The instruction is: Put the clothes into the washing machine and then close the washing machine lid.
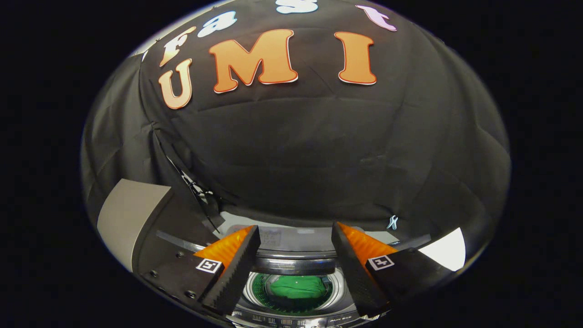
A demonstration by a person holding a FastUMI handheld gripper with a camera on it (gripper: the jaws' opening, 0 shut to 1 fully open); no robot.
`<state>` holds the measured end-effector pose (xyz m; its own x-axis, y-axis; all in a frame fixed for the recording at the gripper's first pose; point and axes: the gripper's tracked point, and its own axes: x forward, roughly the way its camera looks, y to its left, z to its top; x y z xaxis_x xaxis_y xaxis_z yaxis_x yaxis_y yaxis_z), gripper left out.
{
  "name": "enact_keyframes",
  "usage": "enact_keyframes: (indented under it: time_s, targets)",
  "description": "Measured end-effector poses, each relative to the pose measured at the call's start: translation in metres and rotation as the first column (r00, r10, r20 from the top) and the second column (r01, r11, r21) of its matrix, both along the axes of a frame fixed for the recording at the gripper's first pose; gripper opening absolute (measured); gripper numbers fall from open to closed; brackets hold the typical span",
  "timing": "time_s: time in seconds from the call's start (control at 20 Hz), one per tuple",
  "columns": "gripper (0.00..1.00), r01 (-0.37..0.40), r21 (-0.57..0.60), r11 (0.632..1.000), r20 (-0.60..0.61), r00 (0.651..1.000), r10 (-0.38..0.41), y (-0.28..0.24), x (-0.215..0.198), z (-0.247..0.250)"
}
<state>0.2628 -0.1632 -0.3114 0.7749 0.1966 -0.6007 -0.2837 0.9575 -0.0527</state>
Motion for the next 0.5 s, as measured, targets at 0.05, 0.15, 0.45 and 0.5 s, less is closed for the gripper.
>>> enact_keyframes:
  time_s: [0.05, 0.15, 0.45, 0.5]
  targets:
    - [1.0, 0.0, 0.001, 1.0, -0.006, 1.0, 0.0, -0.002, -0.005, -0.002]
    - [1.0, 0.009, -0.002, 1.0, -0.018, 1.0, -0.009, -0.005, -0.018, -0.008]
    - [0.99, 0.035, -0.034, 0.999, -0.104, 0.994, -0.038, -0.015, -0.057, -0.049]
    - [1.0, 0.032, -0.037, 0.999, -0.121, 0.992, -0.036, -0.015, -0.066, -0.058]
